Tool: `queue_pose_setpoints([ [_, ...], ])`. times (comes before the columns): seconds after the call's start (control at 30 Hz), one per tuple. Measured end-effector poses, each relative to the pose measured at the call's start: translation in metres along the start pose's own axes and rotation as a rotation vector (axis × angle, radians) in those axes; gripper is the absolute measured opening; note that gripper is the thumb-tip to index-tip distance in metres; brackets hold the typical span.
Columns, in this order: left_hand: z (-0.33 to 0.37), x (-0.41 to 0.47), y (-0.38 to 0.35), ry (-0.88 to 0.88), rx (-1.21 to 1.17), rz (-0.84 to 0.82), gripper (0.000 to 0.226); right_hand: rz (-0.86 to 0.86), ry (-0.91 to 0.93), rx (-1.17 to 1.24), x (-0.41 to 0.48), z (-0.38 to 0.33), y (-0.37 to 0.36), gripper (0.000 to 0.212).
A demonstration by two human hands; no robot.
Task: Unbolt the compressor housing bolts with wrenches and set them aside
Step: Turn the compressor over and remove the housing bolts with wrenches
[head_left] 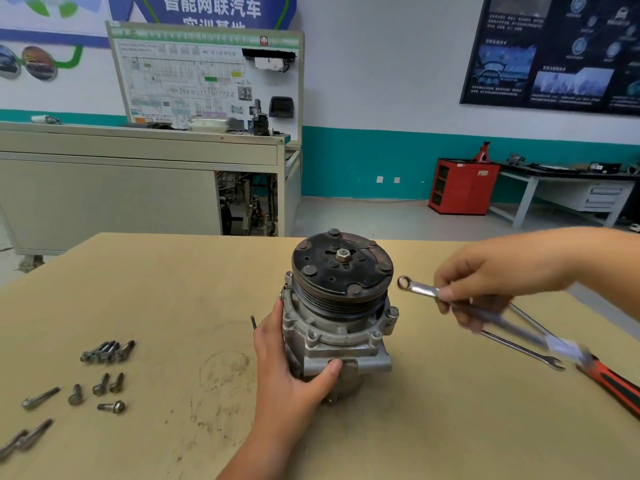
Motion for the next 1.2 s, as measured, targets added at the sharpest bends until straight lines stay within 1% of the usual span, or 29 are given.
queue_pose_setpoints([
  [0.03, 0.0, 0.0, 0.0, -0.002, -0.003, 0.002, 0.09, -0.067, -0.002, 0.16, -0.001, 0.004, -0.01, 0.022],
  [0.1, -0.001, 0.0, 0.001, -0.001, -0.009, 0.004, 0.09, -0.129, 0.049, 0.411, -0.002, 0.004, -0.031, 0.025],
  [0.17, -0.001, 0.001, 0.0, 0.0, -0.011, 0.002, 0.09, -0.153, 0.118, 0.542, 0.0, -0.001, -0.045, 0.025],
  [0.27, -0.001, 0.001, 0.0, -0.003, -0.015, 0.0, 0.09, -0.165, 0.133, 0.559, 0.002, -0.009, -0.054, 0.025],
  [0.47, 0.0, 0.001, 0.0, 0.001, -0.009, -0.005, 0.091, -0.111, 0.053, 0.516, 0.007, -0.017, -0.055, 0.027],
  [0.5, -0.001, 0.0, 0.0, 0.003, -0.01, -0.006, 0.092, -0.105, 0.027, 0.463, 0.006, -0.017, -0.051, 0.028],
  [0.53, -0.001, 0.0, -0.001, 0.005, -0.012, -0.006, 0.092, -0.086, -0.007, 0.359, 0.005, -0.016, -0.044, 0.03],
  [0.57, -0.001, 0.0, -0.001, 0.007, -0.015, -0.007, 0.092, -0.044, -0.047, 0.189, 0.003, -0.015, -0.035, 0.032],
  [0.63, -0.001, 0.001, -0.001, 0.006, -0.019, -0.006, 0.092, 0.094, -0.108, -0.251, 0.0, -0.019, -0.013, 0.035],
  [0.67, -0.002, 0.001, 0.0, 0.002, -0.017, -0.006, 0.092, 0.182, -0.098, -0.45, 0.0, -0.025, -0.003, 0.034],
  [0.7, -0.002, 0.002, 0.0, 0.001, -0.013, -0.005, 0.092, 0.253, -0.063, -0.581, 0.001, -0.031, 0.005, 0.031],
  [0.73, -0.002, 0.002, 0.0, 0.001, -0.007, -0.006, 0.093, 0.288, -0.023, -0.638, 0.001, -0.034, 0.011, 0.028],
  [0.77, -0.002, 0.002, 0.0, -0.001, 0.0, -0.007, 0.093, 0.277, 0.002, -0.654, 0.001, -0.033, 0.015, 0.023],
  [0.8, -0.001, 0.003, 0.0, -0.006, 0.004, -0.008, 0.093, 0.235, 0.0, -0.598, 0.0, -0.029, 0.018, 0.018],
  [0.83, -0.001, 0.003, 0.0, -0.007, 0.007, -0.008, 0.093, 0.176, -0.024, -0.481, -0.002, -0.022, 0.019, 0.016],
  [0.9, -0.001, 0.002, 0.0, -0.005, 0.012, -0.008, 0.093, 0.036, -0.024, -0.094, -0.006, -0.008, 0.009, 0.019],
  [0.97, -0.001, 0.002, 0.001, -0.007, 0.016, -0.005, 0.093, -0.062, 0.052, 0.264, -0.005, -0.002, -0.009, 0.023],
  [1.03, -0.001, 0.003, 0.001, -0.005, 0.026, -0.002, 0.093, -0.09, 0.156, 0.507, -0.002, -0.007, -0.026, 0.031],
  [1.1, -0.001, 0.003, 0.001, -0.01, 0.036, 0.005, 0.093, -0.094, 0.213, 0.643, 0.0, -0.014, -0.038, 0.031],
  [1.2, -0.001, 0.002, 0.001, -0.006, 0.034, 0.0, 0.093, -0.095, 0.153, 0.617, 0.004, -0.018, -0.051, 0.023],
])
Point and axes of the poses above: each hand's wrist, its own x-axis towards the middle knuckle, its own y-axis out of the back of the hand, z = x × y, the point moved 7 cm from there along x, towards the middle knuckle, and after that the axes turned 10 degrees about -z, right-handed, at the moved point
